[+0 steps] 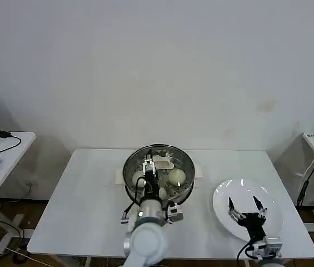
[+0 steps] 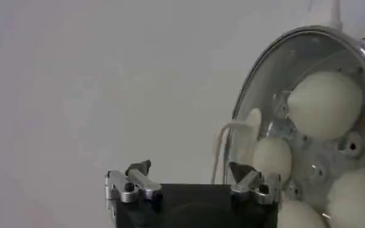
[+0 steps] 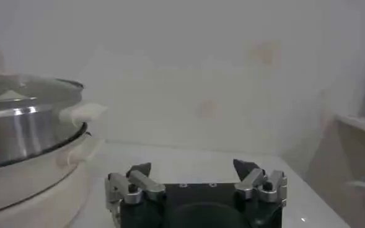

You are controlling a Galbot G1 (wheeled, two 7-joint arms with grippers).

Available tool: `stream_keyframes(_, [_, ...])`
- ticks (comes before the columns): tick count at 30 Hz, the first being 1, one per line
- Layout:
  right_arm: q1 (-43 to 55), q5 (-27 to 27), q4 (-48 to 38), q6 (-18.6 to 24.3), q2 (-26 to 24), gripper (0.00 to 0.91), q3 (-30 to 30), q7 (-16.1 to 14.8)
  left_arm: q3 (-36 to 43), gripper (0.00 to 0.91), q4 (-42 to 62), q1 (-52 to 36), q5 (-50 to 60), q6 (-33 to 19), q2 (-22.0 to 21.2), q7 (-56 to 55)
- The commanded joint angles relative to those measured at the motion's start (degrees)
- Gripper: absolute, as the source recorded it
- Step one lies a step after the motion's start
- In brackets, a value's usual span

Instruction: Take steamed baozi put them in steamer then cover it.

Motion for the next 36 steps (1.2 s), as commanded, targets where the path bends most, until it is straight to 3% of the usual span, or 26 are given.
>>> stream_keyframes(1, [-0.1, 2.8, -0.4, 0.4, -1.0, 0.907, 0.2, -0.1, -4.9, 0.907, -14.3, 5.7, -8.0, -0.7, 4.4, -1.1])
stream_keyframes(7, [-0.4, 4.5, -0.7, 1.0, -1.7, 0.907, -0.1, -0.1, -11.1, 0.907, -20.9, 7.2, -22.1, -0.5, 7.4, -2.6])
stream_keyframes(14, [-0.2, 6.6, -0.4, 2.2, -1.9, 0.907, -0.3, -0.1, -23.7, 0.907, -23.4, 10.9, -52.1, 0.4, 14.9, -11.7])
stream_keyframes(18, [-0.2, 7.1, -0.8, 3.7, -2.0, 0.907, -0.6, -0.1, -32.5, 0.907, -21.0, 13.3, -69.0, -1.6, 14.0, -13.3])
stream_keyframes(23, [-0.2, 12.5, -0.1, 3.8, -2.8, 0.907, -1.4, 0.3, -37.2, 0.907, -14.9, 17.8, -78.5, -14.1, 13.9, -15.0])
stream_keyframes(30, [-2.6, 12.6, -0.4, 4.4, -3.7, 0.907, -3.5, -0.6, -40.4, 0.907, -9.5, 22.8, -88.7, -15.7, 12.8, -14.8])
stream_keyframes(36, [-4.6, 14.9, -0.1, 3.6, -7.2, 0.907, -3.9, -0.4, -42.0, 0.907, -7.9, 26.3, -94.5, -16.0, 12.3, -15.4])
